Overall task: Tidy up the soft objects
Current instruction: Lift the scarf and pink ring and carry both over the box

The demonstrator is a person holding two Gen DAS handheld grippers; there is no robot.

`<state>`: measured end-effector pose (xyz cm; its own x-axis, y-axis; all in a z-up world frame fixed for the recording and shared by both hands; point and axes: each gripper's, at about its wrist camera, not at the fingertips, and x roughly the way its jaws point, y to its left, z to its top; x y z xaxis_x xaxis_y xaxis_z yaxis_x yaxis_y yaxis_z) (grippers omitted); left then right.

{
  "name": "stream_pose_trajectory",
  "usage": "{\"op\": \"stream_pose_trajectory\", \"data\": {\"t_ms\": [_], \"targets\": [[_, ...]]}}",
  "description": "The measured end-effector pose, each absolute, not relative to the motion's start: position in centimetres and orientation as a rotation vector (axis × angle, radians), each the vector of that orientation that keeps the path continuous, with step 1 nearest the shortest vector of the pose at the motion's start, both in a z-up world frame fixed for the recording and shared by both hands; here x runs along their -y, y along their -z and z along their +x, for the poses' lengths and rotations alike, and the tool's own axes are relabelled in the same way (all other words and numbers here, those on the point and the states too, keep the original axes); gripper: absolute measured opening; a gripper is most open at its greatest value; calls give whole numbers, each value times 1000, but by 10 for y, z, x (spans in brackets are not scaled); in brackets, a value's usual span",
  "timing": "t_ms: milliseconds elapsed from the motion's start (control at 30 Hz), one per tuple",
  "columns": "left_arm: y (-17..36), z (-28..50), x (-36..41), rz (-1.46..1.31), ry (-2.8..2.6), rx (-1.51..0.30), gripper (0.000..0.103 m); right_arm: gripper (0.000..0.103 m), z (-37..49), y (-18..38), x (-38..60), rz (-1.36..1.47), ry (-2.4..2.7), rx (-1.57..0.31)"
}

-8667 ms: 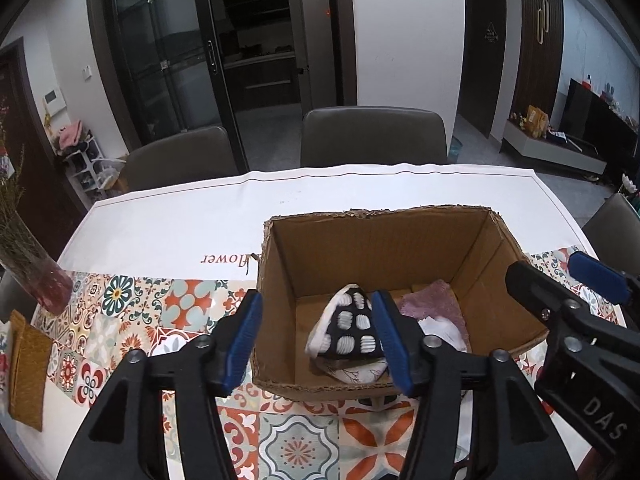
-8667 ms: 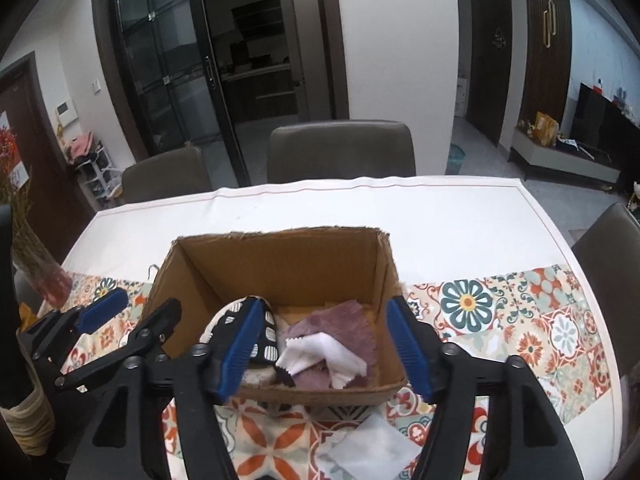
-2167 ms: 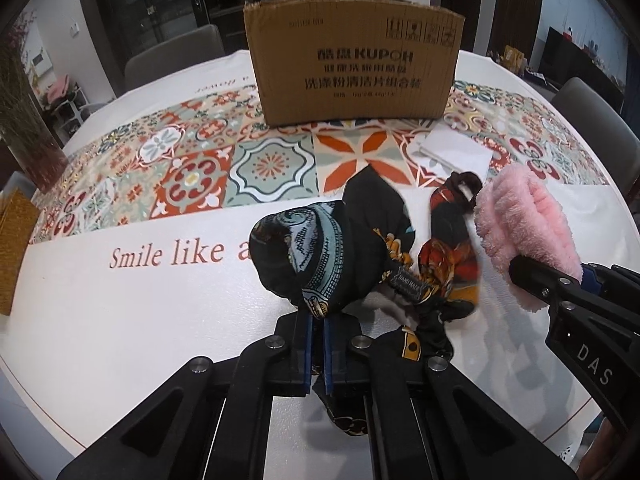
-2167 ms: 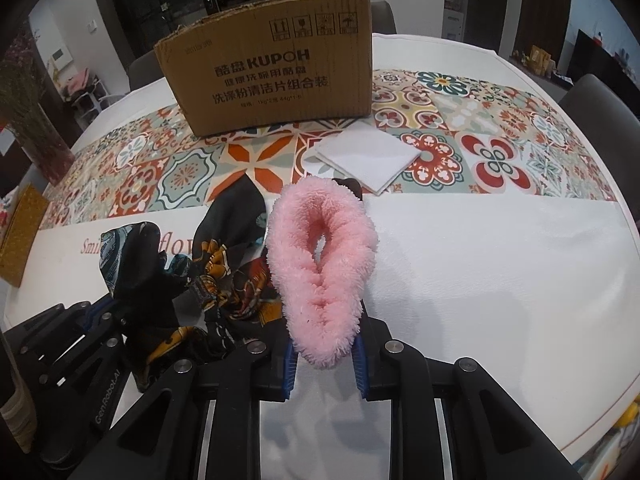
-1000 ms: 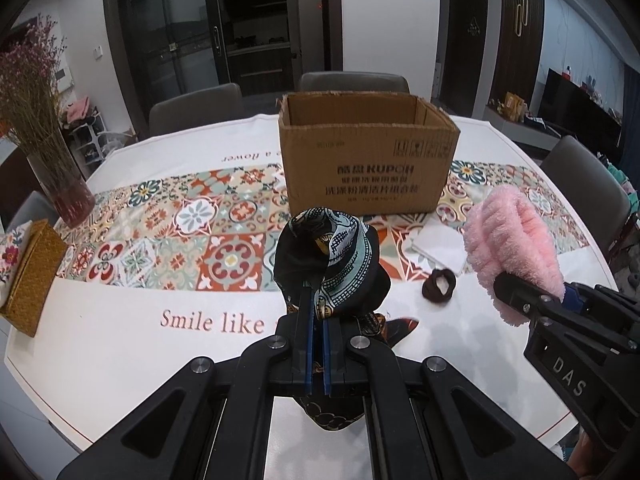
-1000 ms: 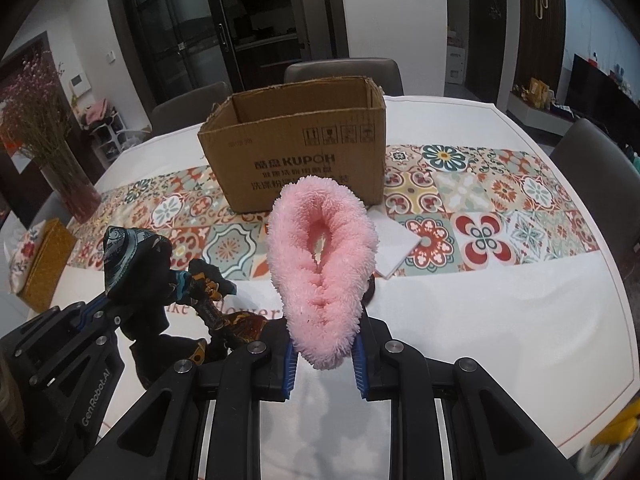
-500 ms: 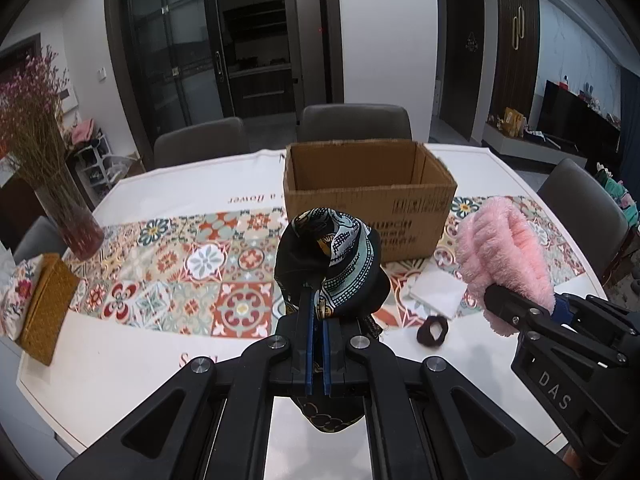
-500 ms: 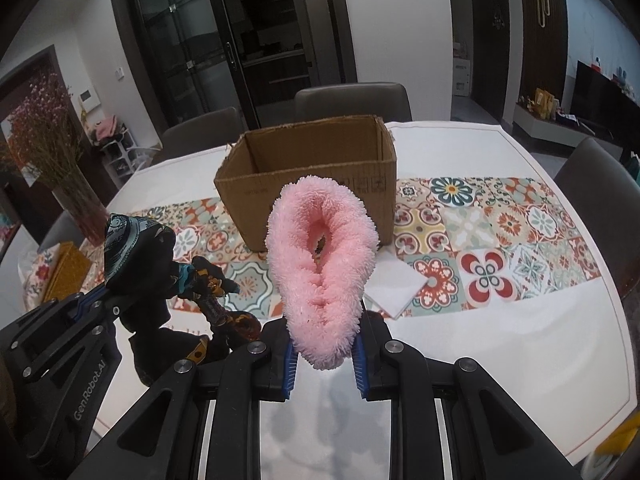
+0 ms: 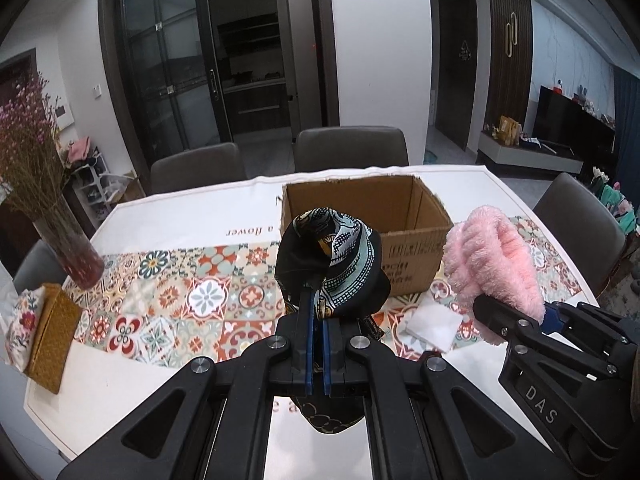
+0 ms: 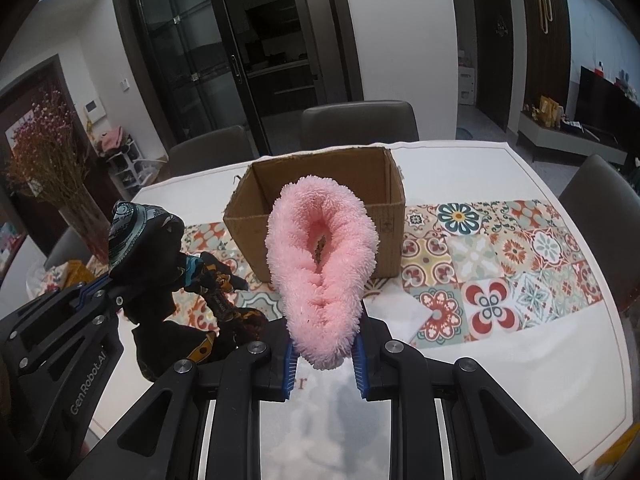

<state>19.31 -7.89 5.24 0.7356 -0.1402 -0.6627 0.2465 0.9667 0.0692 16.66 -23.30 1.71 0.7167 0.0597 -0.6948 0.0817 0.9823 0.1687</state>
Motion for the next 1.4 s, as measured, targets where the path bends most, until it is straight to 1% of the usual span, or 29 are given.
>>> {"op": "stream_pose_trajectory", "data": {"t_ms": [267, 1400], "targets": [[-68, 216, 85, 143, 221, -691, 5, 24, 185, -37, 235, 180, 0, -741], [-122, 321, 98, 165, 232, -596, 5, 24, 286, -91, 246, 182, -22, -639]]}}
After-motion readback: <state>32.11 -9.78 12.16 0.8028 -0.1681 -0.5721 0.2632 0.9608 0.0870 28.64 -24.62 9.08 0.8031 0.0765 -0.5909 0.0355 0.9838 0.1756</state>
